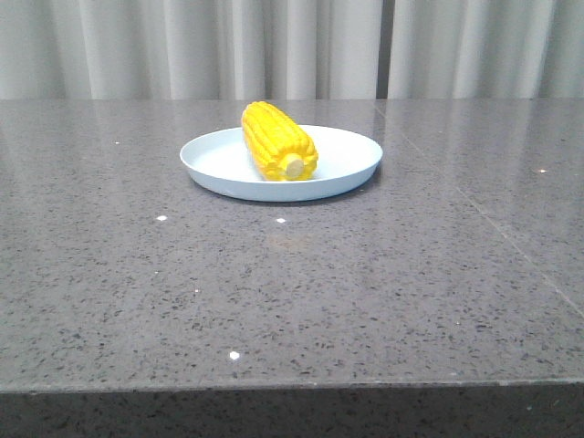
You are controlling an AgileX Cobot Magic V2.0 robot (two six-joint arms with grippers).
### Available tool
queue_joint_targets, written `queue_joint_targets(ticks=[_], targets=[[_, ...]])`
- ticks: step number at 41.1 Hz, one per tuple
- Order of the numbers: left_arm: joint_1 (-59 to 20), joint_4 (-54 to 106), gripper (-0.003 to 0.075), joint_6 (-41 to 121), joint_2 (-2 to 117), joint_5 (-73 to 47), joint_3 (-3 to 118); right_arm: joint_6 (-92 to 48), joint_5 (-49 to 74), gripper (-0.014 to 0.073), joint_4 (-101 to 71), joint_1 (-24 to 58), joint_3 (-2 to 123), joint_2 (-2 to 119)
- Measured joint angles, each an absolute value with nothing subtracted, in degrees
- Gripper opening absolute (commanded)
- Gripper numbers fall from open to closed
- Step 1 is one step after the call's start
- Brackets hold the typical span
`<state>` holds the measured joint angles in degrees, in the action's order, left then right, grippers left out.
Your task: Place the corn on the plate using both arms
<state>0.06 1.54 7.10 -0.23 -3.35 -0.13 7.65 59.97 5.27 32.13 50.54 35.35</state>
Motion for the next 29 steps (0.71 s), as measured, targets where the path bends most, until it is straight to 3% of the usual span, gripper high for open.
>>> queue_joint_targets(ticks=[29], targets=[[-0.2,-0.5,-0.0020,5.1,-0.2,-2.5,-0.1,7.6,60.0,-0.0068,5.3,32.1,50.5,35.4]])
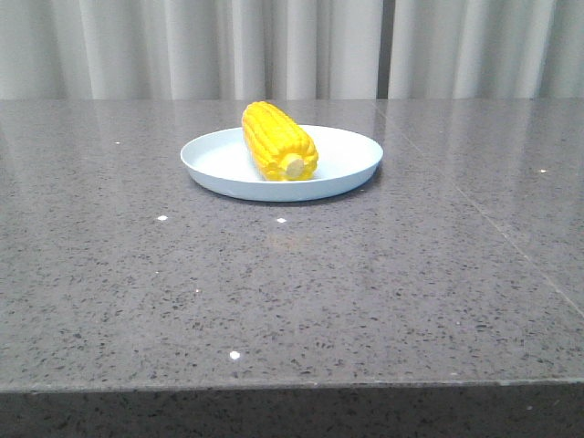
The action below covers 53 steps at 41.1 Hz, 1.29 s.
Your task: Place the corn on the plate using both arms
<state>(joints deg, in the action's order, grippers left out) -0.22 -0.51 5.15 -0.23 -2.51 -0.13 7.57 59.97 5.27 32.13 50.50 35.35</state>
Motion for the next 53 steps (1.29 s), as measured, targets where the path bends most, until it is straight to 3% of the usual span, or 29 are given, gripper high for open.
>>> queue_joint_targets(ticks=[20,39,53], targets=[[-0.2,-0.5,-0.0020,5.1,-0.2,-2.5,-0.1,7.6,58.5,-0.0068,5.4,32.0,49.3,33.9],[-0.2,-0.5,-0.0020,5.1,-0.2,-2.5,-0.1,7.6,19.8,-0.0068,1.1,6.0,13.1,5.7],[-0.2,-0.5,-0.0020,5.1,-0.2,-2.5,-0.1,7.6,5.5,-0.0068,0.5,1.6,-1.5,-0.6]])
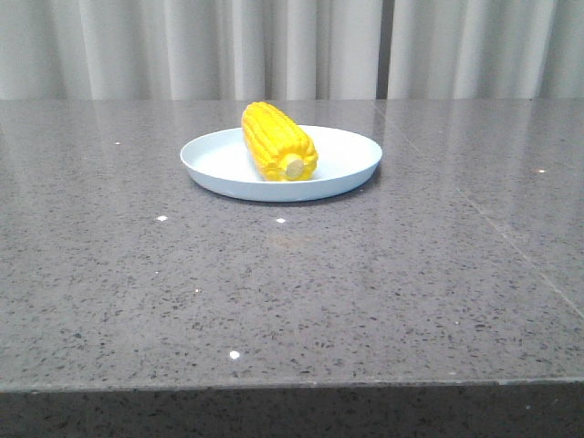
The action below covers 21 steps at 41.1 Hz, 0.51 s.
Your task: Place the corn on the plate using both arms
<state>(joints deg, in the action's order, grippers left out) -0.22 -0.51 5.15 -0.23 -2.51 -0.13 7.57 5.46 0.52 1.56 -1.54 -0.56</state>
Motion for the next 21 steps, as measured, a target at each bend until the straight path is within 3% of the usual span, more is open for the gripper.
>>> queue_joint_targets(ticks=[21], targets=[[-0.2,-0.5,-0.0020,5.1,-0.2,-2.5,-0.1,6.0,4.0,-0.0068,0.0,1.6,-1.5,-0.6]])
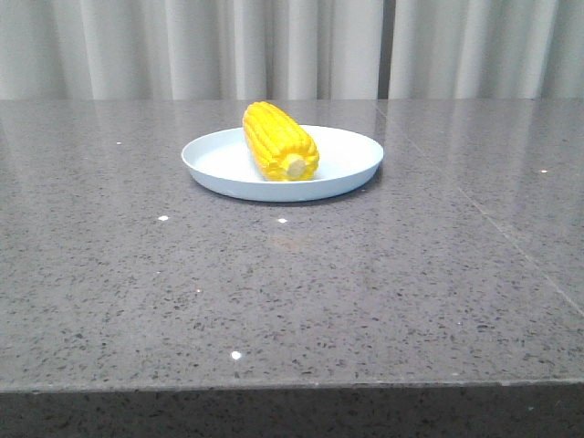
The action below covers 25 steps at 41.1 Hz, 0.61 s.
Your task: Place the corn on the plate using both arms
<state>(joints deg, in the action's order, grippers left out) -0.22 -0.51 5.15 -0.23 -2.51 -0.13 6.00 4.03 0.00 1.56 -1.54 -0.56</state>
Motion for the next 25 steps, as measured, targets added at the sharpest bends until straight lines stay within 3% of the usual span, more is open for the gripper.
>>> queue_joint_targets(ticks=[25], targets=[[-0.2,-0.5,-0.0020,5.1,-0.2,-2.5,-0.1,-1.5,0.0,-0.0068,-5.5,1.6,-1.5,-0.6]])
